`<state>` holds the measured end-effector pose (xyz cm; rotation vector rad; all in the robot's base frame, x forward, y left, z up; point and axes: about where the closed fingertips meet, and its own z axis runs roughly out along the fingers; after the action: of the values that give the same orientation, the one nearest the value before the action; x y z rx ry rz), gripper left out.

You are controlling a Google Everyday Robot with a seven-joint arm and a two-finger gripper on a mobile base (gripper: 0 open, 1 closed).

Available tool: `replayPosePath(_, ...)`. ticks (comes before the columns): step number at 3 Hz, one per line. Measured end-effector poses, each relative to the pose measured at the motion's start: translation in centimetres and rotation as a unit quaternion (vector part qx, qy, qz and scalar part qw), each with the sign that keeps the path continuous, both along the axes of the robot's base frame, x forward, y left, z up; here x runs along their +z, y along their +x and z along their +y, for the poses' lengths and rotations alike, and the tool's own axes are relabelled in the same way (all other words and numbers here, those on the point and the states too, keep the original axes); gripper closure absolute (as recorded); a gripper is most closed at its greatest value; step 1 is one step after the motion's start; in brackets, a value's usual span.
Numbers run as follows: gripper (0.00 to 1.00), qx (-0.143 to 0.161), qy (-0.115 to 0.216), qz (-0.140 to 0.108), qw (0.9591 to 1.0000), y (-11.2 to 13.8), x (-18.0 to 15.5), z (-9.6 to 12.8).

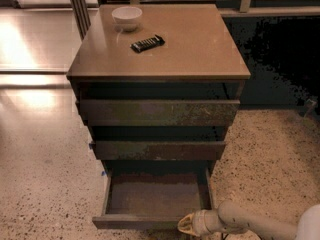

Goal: Close bottom drawer

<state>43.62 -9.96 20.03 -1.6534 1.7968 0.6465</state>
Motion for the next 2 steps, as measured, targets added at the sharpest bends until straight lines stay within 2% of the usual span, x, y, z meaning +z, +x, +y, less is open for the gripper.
replayPosePath(1,1.00,0.000,0.001,0.000,1.0000,0.0,0.0,0.0)
replayPosePath(2,1.00,-0.003,0.003,-0.011,0.9999,1.0,-1.0,0.3)
